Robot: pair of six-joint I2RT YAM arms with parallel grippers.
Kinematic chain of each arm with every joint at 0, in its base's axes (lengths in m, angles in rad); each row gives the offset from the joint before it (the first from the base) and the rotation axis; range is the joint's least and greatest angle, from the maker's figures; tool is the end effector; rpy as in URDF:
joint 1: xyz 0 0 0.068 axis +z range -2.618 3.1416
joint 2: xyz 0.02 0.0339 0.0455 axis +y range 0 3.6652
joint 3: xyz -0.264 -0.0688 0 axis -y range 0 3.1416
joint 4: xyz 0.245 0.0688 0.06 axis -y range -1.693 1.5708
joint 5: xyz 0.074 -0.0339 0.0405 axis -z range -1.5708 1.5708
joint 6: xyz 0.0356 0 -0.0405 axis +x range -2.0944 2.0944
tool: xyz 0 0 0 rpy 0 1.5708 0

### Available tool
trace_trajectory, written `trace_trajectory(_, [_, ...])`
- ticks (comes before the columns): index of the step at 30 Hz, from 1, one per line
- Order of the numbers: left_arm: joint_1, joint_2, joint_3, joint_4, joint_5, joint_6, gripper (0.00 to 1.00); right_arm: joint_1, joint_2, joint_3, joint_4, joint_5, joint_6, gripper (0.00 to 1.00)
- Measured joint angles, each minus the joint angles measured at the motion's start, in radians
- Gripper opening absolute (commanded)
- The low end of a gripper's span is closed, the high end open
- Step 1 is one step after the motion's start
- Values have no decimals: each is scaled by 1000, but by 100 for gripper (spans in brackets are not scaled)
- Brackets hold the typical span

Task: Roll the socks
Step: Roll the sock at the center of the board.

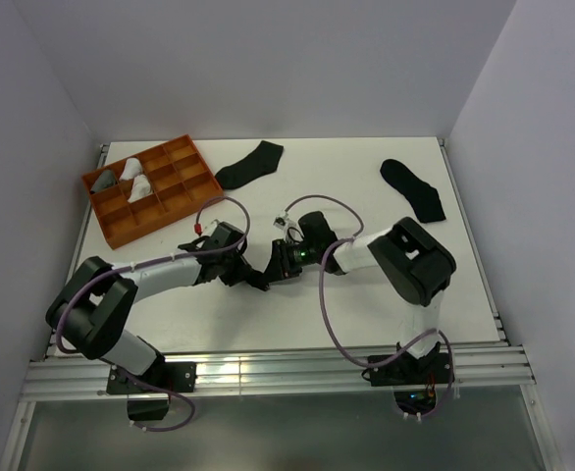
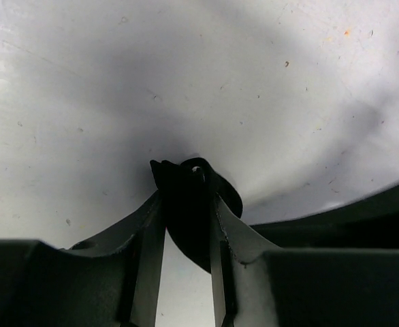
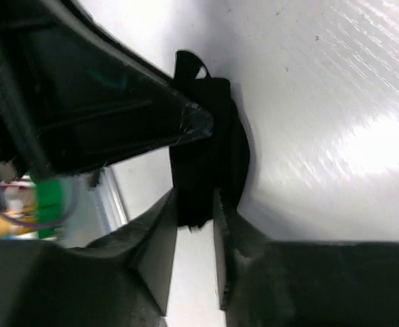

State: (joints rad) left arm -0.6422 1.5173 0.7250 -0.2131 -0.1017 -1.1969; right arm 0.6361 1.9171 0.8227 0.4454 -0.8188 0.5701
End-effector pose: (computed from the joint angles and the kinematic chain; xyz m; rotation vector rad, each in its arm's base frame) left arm 0.2258 -0.1644 0.1524 -0.7690 2.5571 -0.5344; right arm 0.2690 0.2310 0.1122 -0.5916 2.3639 1.5222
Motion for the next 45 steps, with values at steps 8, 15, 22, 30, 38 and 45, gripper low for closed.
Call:
trace_trajectory(8, [0,72,117,-121,0,72,31,131,-268,-82,-153,394,-237,48])
trace_trajectory(15, [0,119,201,-215,-1,137,32,338,-375,-116,-155,779,-407,50])
trace_trajectory(22, [0,137,231,-251,0,165,32,438,-336,-99,-167,983,-525,49])
trace_trajectory(30, [1,147,240,-263,10,175,32,520,-243,-72,-153,1101,-608,49])
trace_trajectory(38, [2,148,242,-262,14,187,32,526,-171,-41,-132,1151,-640,45])
trace_trajectory(45, [4,149,242,-262,18,191,35,526,-134,-35,-93,1181,-663,9])
